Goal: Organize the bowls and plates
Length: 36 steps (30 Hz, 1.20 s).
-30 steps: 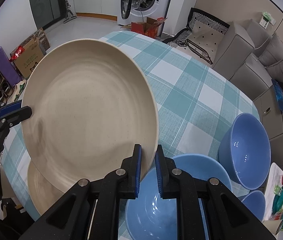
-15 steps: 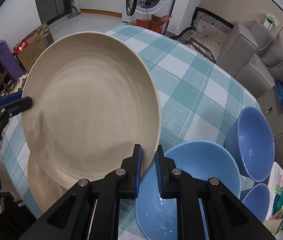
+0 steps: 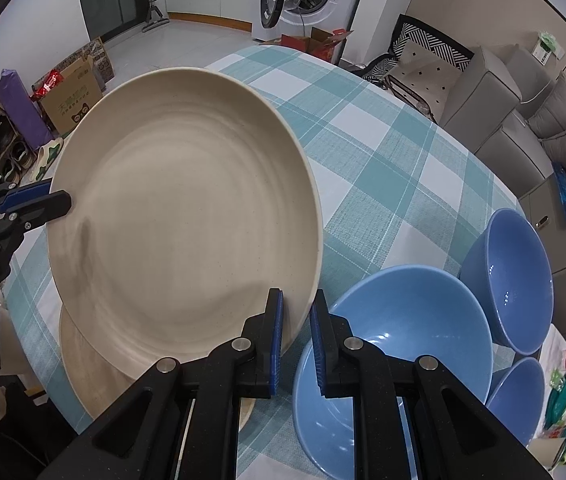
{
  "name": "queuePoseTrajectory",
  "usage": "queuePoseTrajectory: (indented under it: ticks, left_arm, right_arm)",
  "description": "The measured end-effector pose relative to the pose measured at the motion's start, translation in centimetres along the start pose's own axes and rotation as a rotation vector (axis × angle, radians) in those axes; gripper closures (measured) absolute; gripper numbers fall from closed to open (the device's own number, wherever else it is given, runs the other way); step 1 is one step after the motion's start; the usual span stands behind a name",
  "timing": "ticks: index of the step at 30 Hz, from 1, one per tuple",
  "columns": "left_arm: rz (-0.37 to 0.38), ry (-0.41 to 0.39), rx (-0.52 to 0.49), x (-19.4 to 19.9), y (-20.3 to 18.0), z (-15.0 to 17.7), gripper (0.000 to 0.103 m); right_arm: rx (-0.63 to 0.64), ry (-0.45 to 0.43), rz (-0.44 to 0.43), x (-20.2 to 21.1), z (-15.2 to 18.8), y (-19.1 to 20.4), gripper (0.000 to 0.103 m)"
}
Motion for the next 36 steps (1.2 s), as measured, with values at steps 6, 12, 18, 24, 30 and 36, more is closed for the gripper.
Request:
queuePoseTrajectory:
  ticks: [6,12,18,24,30,36]
  left_arm:
    - [-0.003,0.0,0.004,0.3,0.1,0.8,0.091]
    - [-0.003,-0.006,0.006,0.8,0.1,1.5,0.091]
    - [-0.001,-0.007,0.003,1.1,0.1,2.1,0.091]
    - [0.0,-0.003,0.0,1.0,0.0,2.7,0.091]
    - [0.002,0.002,-0.006,0.9,-0.2,3.1,0.091]
    - [0.003,0.007,-0.011,0.8,-0.5,3.3,0.091]
  right_arm:
    - [0.007,-0.002,0.001,0.1,0.6,0.6,0.09]
    - [0.012,-0.001,0.004,0.2,1.4,1.3,0.09]
    - [0.014,0.0,0.008,0.2,2.2,1.7,0.09]
    - [0.014,-0.001,0.012,0.2,2.9,2.1,0.09]
    - [0.013,-0.001,0.011,0.2,3.9,2.4,0.089]
    - [0.016,0.001,0.011,0.2,4.8,2.6,0.09]
Point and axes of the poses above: each gripper's, at about its wrist camera, not at the fingertips, and x roughly against the way its jaws point, y to its left, z to its underside, the point moved 1 cm from there along -x, roughly the way its jaws point
